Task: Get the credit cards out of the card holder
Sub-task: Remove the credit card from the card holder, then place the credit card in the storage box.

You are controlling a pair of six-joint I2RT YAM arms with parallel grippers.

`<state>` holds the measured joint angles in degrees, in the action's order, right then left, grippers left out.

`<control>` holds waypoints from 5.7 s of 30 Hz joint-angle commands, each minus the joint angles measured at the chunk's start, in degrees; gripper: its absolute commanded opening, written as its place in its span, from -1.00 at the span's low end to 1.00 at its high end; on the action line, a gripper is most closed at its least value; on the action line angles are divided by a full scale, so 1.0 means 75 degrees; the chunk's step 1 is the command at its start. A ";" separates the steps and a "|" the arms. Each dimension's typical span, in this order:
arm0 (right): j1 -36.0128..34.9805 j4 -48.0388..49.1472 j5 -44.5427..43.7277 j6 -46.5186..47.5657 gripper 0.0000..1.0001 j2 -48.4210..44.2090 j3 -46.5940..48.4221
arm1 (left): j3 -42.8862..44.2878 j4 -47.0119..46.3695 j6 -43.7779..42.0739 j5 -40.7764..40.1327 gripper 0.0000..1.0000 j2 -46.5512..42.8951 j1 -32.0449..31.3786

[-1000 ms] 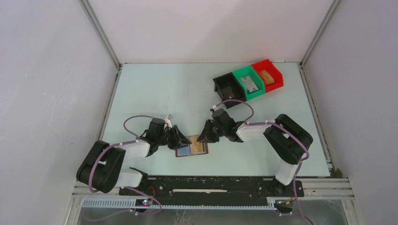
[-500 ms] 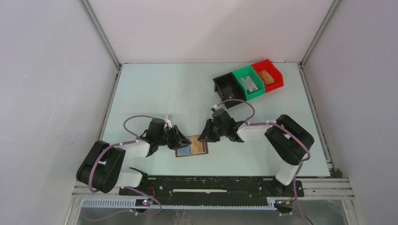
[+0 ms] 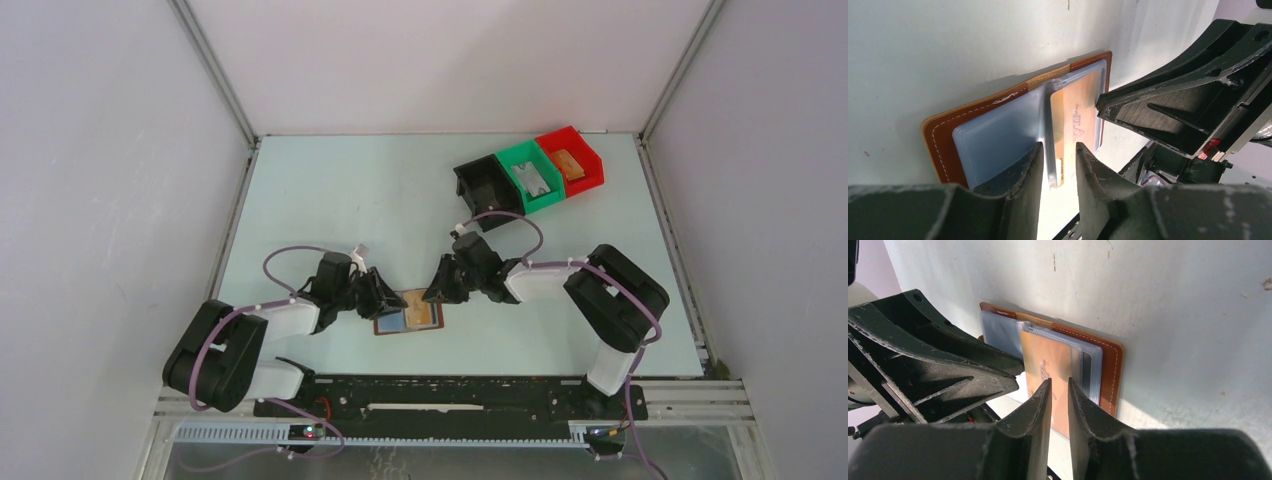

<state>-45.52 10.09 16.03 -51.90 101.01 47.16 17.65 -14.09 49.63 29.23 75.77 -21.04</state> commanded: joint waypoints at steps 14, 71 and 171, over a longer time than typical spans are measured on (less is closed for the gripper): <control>-0.0317 0.0362 0.0270 -0.0227 -0.47 0.0442 -0.0065 | -0.0188 -0.0178 0.0028 0.0092 -0.48 -0.0017 -0.0008; 0.0159 0.0250 0.0558 0.0002 -0.41 -0.0589 -0.0370 | 0.1685 0.4582 -0.1589 -0.1203 -1.00 -0.1864 0.0367; 0.3930 -0.3755 -0.6208 -0.5452 -1.00 -0.3682 0.1610 | 0.3137 0.4919 -0.1319 0.0778 0.08 -0.2875 0.1150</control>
<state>-16.82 -4.58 -6.98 -77.76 70.87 49.78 39.24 22.90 41.43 35.68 54.54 -12.58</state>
